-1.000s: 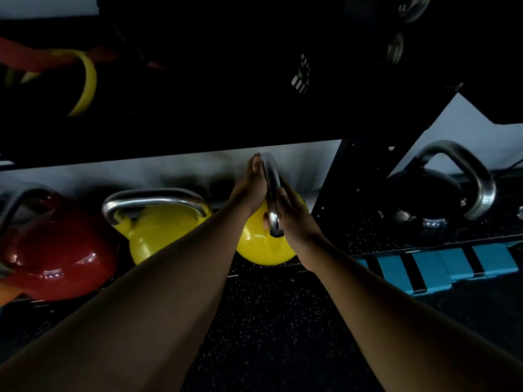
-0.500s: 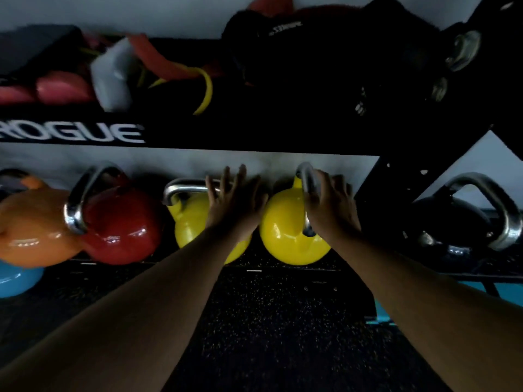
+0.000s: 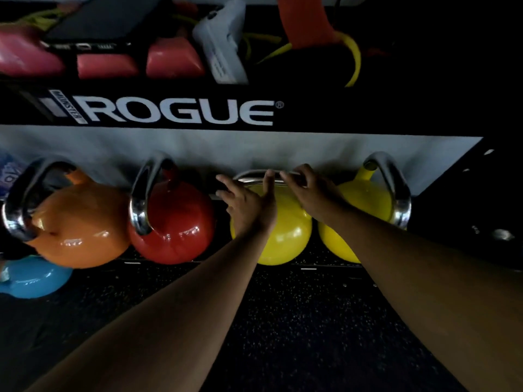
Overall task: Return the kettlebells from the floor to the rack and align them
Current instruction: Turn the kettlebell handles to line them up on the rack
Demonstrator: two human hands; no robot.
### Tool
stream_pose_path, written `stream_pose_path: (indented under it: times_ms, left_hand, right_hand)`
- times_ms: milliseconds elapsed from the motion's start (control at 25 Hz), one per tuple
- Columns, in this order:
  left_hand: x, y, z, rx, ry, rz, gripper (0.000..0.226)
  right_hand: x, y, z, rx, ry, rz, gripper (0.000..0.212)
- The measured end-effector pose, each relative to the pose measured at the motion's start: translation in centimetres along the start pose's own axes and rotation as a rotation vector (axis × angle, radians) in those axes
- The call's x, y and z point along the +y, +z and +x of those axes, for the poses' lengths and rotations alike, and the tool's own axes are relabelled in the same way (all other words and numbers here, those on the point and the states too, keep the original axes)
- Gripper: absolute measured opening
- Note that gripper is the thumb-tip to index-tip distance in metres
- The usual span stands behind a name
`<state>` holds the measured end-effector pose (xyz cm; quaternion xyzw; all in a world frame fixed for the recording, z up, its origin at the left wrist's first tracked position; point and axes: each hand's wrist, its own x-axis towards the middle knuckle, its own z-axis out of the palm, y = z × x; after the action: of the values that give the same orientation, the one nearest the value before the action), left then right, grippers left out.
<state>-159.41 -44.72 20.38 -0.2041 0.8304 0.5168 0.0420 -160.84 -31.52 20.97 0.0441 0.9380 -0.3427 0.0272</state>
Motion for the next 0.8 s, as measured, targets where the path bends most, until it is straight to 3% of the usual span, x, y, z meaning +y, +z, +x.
stream_pose_path:
  times_ms: [120, 280, 440, 560, 680, 800]
  left_hand:
    - [-0.8, 0.1, 0.8, -0.039, 0.002, -0.070, 0.104]
    - [-2.0, -3.1, 5.6, -0.248, 0.303, -0.073, 0.094]
    - [-3.2, -2.0, 4.9, -0.283, 0.244, -0.104, 0.089]
    - [-2.6, -1.9, 4.6, -0.319, 0.234, -0.166, 0.088]
    - [-1.9, -3.0, 6.0, -0.464, 0.260, -0.247, 0.073]
    - [-2.0, -2.4, 5.2, -0.430, 0.329, -0.261, 0.061]
  right_hand:
    - [-0.7, 0.8, -0.8, 0.118, 0.056, 0.134, 0.047]
    - [-3.4, 3.4, -3.4, 0.313, 0.163, 0.198, 0.044]
    - [-2.6, 3.9, -4.3, 0.261, 0.214, 0.347, 0.048]
    - [-2.8, 4.4, -4.1, 0.210, 0.167, 0.658, 0.028]
    - [-3.7, 6.2, -5.0, 0.141, 0.192, 0.891, 0.039]
    - [-4.1, 5.8, -5.2, 0.117, 0.188, 0.927, 0.041]
